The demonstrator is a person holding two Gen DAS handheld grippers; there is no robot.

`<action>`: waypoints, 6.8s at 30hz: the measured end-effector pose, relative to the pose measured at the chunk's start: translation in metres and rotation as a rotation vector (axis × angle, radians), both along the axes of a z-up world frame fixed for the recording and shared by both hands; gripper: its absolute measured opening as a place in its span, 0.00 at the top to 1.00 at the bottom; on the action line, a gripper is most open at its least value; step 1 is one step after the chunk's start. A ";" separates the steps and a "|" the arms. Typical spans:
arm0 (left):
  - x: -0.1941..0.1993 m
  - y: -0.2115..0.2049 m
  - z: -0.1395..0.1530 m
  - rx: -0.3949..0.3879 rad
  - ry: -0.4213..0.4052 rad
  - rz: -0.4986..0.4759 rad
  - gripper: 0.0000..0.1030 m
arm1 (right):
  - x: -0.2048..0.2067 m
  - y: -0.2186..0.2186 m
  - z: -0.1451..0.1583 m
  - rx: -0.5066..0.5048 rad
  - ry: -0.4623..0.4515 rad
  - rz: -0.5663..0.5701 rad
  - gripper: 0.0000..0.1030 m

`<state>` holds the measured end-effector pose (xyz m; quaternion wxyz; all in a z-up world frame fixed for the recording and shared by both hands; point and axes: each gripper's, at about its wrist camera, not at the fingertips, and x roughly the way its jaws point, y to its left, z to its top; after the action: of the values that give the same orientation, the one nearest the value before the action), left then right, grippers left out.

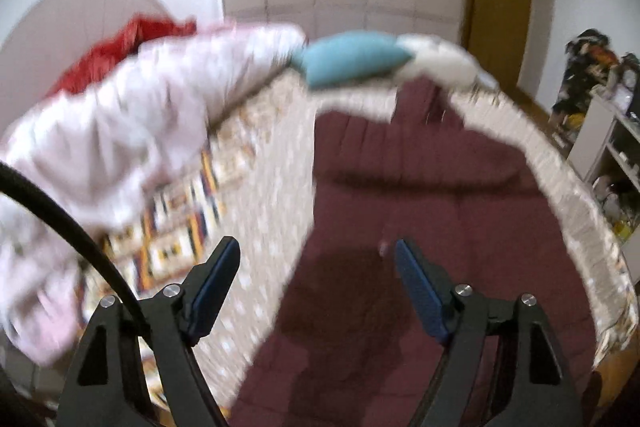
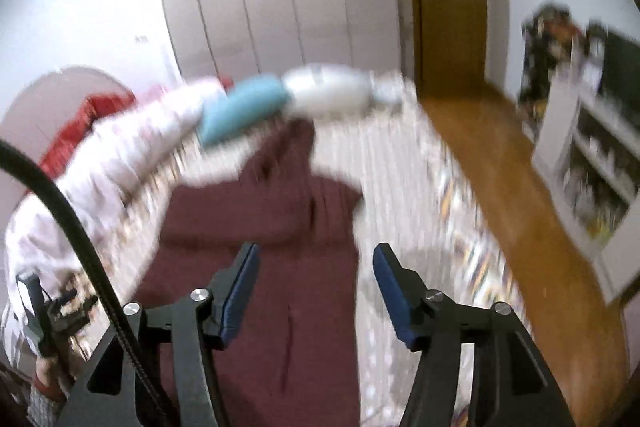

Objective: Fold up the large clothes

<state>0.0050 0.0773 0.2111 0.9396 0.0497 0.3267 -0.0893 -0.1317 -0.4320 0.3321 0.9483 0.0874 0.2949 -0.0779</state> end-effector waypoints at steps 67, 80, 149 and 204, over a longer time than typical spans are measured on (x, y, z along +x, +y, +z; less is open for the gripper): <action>0.215 -0.098 -0.219 -0.227 0.200 -0.121 0.03 | 0.451 0.061 -0.159 -0.158 0.143 0.096 0.88; 0.157 -0.047 -0.180 -0.309 0.160 0.008 0.03 | 0.233 0.097 -0.234 -0.178 0.362 0.203 0.69; -0.013 0.012 -0.132 -0.097 0.037 0.126 0.03 | 0.241 0.138 -0.291 0.472 0.300 0.138 0.59; -0.139 -0.105 -0.109 0.047 0.044 -0.089 0.03 | -0.052 0.155 -0.260 -0.007 0.112 -0.010 0.37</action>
<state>-0.1342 -0.0274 0.1018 0.9258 0.0841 0.3469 -0.1242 -0.1836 -0.2768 0.0718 0.9302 0.0812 0.3468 -0.0884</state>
